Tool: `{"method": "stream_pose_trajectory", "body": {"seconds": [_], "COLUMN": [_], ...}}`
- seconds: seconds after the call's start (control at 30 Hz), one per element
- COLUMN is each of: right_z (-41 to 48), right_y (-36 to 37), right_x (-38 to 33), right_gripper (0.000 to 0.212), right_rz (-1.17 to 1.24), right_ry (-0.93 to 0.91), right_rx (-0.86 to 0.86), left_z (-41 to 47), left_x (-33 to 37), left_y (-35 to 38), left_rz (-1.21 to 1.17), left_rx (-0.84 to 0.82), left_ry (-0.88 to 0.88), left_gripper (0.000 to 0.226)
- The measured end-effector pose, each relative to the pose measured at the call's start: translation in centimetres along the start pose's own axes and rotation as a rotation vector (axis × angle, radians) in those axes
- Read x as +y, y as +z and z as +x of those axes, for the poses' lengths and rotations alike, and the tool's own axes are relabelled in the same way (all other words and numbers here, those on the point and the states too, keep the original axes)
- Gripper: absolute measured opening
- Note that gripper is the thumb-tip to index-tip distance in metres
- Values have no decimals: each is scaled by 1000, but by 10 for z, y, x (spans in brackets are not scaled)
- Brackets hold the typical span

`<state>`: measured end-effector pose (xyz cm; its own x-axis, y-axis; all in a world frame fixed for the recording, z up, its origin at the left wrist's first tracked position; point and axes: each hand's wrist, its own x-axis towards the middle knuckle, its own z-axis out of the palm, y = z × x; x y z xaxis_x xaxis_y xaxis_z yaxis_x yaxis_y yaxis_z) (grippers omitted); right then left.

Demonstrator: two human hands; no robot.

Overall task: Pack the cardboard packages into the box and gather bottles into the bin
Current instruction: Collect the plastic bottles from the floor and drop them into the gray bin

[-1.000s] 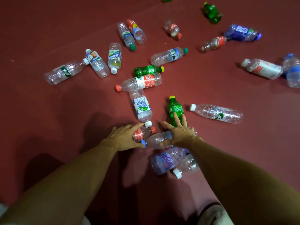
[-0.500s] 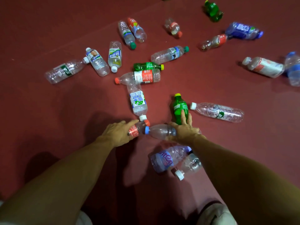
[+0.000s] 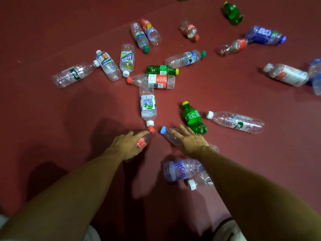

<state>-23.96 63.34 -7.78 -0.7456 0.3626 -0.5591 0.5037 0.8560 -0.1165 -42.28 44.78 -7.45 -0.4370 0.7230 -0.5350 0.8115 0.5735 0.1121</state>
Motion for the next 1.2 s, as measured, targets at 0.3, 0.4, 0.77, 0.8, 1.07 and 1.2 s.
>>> {"method": "stream_pose_trajectory", "body": {"seconds": [0.3,0.4,0.77,0.8,1.07,1.2], "right_z": [4,12,10,10,14,-11], "right_y": [-9,-15,-12,-13,-54,-98], "right_x": [-6,-12,-18,-18,-18,-25], "right_gripper": [90,90,96,96,100,97], "right_rz": [57,115,52,68,207,213], "right_ry": [-22,1,35,33,67,81], "right_rx": [88,105,26,31,99,108], "left_z": [4,4,9,9,1,-18], "left_x": [-1,-4,-7,-7,3,10], "left_y": [0,2,7,7,-31,-84], "left_rz": [-75,-87,-220,-217,-152,-246], "left_rx": [19,37,13,12,70,153], "left_ry": [-1,3,-31,-27,30,-12], "left_gripper": [72,69,72,73,72,75]}}
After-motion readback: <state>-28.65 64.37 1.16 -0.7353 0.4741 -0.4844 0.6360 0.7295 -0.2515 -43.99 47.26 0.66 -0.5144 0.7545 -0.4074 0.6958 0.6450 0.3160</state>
